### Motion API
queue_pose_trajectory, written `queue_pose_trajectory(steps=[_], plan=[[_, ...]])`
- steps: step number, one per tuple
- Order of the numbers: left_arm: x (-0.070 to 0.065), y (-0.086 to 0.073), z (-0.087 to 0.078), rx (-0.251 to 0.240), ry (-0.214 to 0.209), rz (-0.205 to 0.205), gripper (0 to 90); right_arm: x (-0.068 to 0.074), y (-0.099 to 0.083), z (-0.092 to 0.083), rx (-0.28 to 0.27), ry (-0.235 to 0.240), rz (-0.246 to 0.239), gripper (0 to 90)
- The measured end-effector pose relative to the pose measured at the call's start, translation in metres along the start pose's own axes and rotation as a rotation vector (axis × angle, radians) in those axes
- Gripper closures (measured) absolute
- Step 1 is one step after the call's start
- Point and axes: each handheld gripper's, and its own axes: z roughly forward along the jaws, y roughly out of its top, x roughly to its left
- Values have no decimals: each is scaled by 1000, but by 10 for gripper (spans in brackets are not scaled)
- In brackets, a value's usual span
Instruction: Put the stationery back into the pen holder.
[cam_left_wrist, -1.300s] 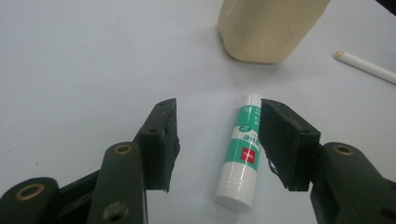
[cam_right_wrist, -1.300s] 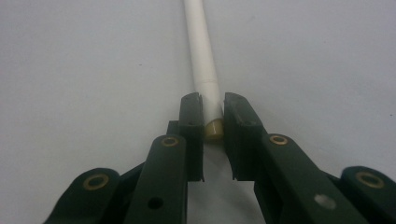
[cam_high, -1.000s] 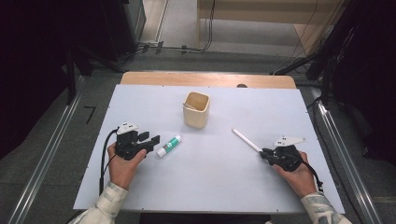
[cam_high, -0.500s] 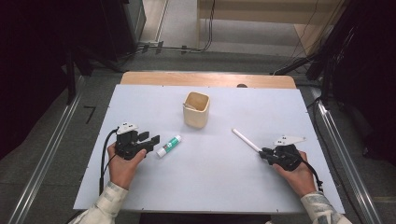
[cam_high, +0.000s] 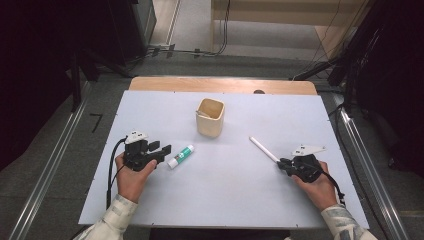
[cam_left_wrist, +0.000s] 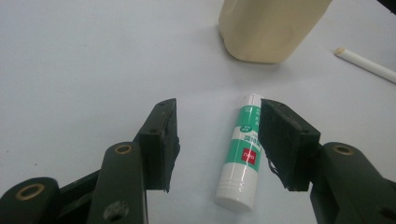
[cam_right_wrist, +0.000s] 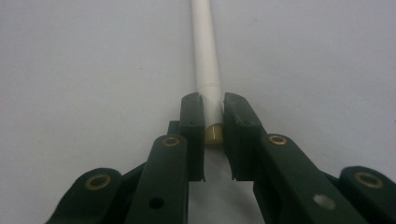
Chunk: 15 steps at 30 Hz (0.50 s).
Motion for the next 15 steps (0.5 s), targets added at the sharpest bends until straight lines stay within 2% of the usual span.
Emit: queue_pose_trajectory(steps=[15], plan=[[2,-1,-1,-6,4,-7,482,2,2,-5,-39,13,11,772]])
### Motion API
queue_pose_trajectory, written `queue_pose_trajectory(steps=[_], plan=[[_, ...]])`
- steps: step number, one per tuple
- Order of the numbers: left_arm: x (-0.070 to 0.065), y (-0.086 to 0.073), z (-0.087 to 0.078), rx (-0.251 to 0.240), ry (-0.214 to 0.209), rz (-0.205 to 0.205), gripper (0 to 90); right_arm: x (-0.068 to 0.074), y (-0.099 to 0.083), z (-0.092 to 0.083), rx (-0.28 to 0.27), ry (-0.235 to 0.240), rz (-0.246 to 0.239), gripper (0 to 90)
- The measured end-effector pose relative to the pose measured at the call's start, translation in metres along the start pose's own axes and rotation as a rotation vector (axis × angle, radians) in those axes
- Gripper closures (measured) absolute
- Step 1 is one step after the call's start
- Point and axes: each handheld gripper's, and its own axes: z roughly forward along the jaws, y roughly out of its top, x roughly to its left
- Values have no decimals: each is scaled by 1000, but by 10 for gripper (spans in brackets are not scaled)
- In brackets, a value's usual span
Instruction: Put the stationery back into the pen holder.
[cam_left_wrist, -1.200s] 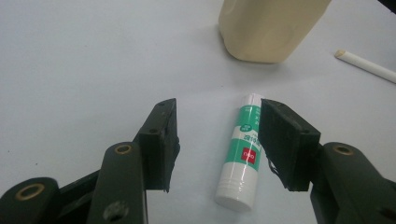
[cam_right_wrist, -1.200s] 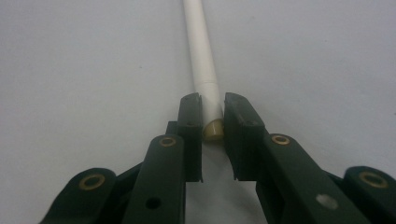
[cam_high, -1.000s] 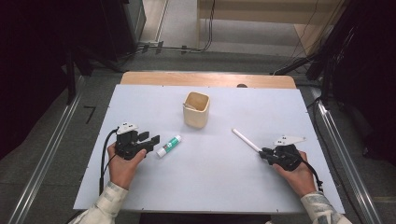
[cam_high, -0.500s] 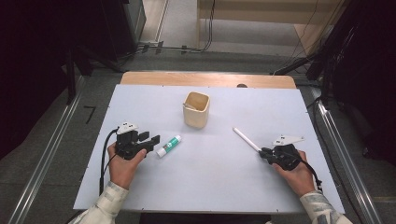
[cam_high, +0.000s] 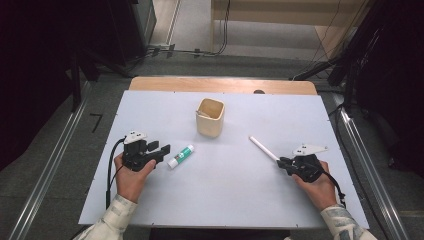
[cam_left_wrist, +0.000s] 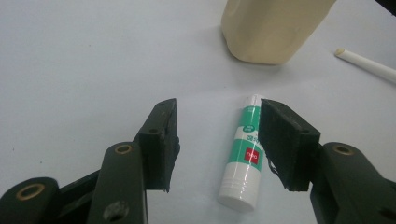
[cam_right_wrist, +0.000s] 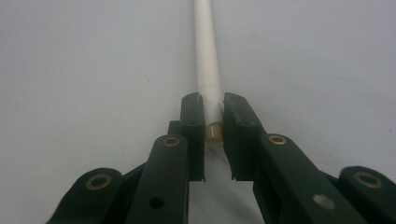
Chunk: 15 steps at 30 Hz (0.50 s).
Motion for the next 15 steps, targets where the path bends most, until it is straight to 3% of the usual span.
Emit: queue_pose_trajectory(steps=[15], plan=[[1,-1,0,0,-4,-9,483,2,7,-13,-83,3,19,772]])
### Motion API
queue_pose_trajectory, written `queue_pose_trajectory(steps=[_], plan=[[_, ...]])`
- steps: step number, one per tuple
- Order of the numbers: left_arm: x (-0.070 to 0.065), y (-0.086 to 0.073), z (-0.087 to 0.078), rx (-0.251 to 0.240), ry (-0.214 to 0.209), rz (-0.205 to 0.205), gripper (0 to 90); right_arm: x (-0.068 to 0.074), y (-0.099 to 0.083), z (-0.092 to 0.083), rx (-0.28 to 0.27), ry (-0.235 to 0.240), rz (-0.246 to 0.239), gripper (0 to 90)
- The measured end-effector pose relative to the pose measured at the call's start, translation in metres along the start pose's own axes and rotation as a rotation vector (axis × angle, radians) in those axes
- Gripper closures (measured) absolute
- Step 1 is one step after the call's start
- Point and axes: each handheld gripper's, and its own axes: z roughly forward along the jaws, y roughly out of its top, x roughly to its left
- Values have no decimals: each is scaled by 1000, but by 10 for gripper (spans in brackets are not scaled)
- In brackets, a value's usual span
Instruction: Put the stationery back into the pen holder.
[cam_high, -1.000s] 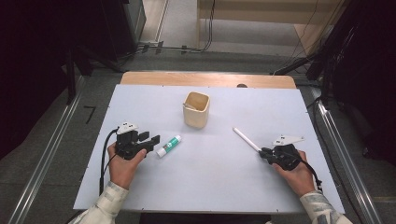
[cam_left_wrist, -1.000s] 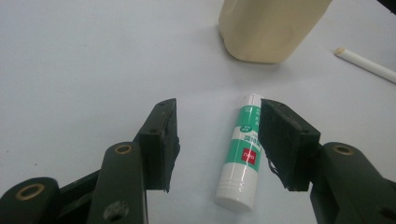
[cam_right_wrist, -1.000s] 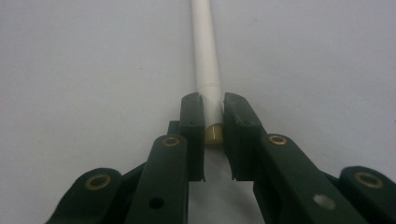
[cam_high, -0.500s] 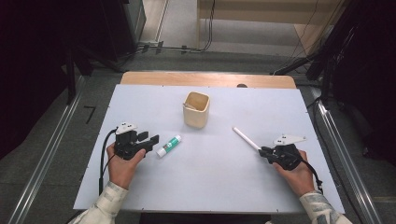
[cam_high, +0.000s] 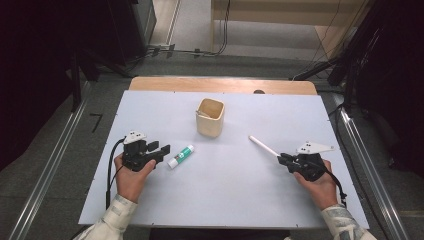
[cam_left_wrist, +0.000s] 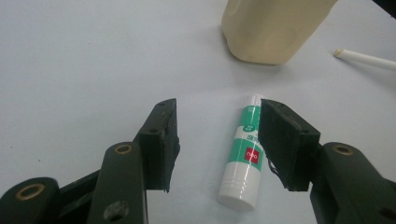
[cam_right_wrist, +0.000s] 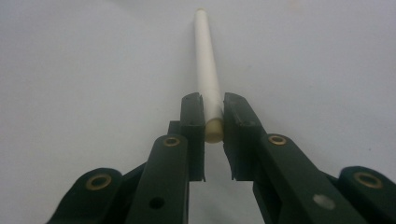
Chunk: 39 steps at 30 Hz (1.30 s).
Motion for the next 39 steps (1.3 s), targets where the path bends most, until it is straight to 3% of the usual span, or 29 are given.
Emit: queue_pose_trajectory(steps=[20,26,39], plan=[[0,0,-1,-5,0,-3,482,-1,11,-15,-113,-18,29,774],[1,0,-1,-2,0,-2,483,3,14,-15,-135,-19,13,774],[2,0,-2,-5,0,-5,483,7,23,-19,-146,9,29,776]])
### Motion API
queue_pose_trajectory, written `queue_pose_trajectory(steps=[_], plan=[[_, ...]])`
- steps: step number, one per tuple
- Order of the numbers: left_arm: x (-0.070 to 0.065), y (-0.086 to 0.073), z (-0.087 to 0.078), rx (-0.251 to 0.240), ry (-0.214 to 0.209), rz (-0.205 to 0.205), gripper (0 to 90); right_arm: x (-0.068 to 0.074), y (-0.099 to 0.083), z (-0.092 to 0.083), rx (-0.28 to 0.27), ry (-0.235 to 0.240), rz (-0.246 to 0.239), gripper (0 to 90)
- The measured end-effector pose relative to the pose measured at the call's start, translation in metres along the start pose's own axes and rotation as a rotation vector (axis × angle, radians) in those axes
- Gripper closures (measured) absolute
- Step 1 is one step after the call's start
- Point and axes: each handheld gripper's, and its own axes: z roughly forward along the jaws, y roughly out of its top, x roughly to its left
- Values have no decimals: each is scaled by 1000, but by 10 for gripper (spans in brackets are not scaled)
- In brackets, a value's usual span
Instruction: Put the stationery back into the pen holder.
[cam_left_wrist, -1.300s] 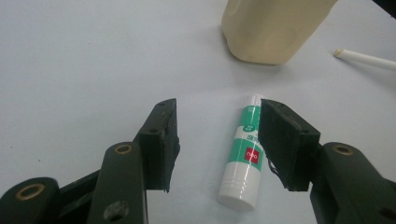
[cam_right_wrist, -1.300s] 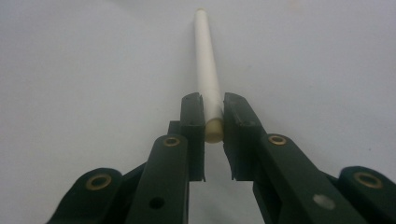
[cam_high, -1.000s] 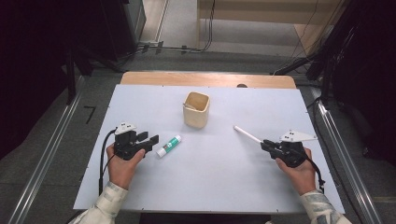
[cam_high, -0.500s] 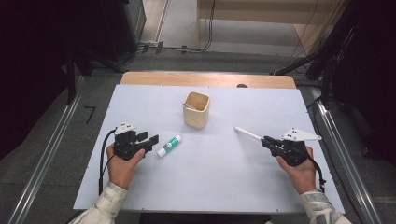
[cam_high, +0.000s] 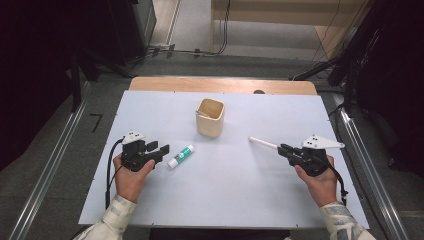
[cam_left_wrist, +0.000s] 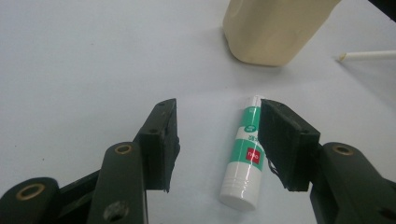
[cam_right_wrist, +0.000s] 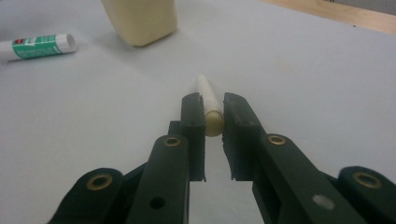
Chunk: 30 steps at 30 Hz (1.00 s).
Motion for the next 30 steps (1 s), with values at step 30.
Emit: queue_pose_trajectory(steps=[30], plan=[[6,-1,-2,-3,5,-11,483,22,40,12,-59,50,-15,776]])
